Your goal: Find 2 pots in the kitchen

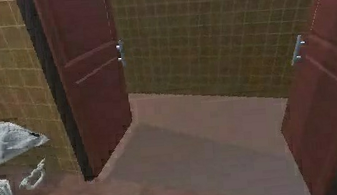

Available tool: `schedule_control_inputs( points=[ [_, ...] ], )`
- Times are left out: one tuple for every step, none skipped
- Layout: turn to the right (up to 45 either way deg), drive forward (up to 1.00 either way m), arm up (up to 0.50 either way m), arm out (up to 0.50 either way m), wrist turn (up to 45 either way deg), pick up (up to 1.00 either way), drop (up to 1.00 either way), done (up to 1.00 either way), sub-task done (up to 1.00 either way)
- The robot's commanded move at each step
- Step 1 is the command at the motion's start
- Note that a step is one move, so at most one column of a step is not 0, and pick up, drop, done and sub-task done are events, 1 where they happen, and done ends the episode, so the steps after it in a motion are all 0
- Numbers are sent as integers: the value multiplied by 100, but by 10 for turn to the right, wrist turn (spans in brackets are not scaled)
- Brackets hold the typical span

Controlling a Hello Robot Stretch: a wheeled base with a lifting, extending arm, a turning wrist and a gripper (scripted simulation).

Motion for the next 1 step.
schedule_control_inputs(
  points=[
    [0,100,0,0,0,0,0,0,0]
  ],
)
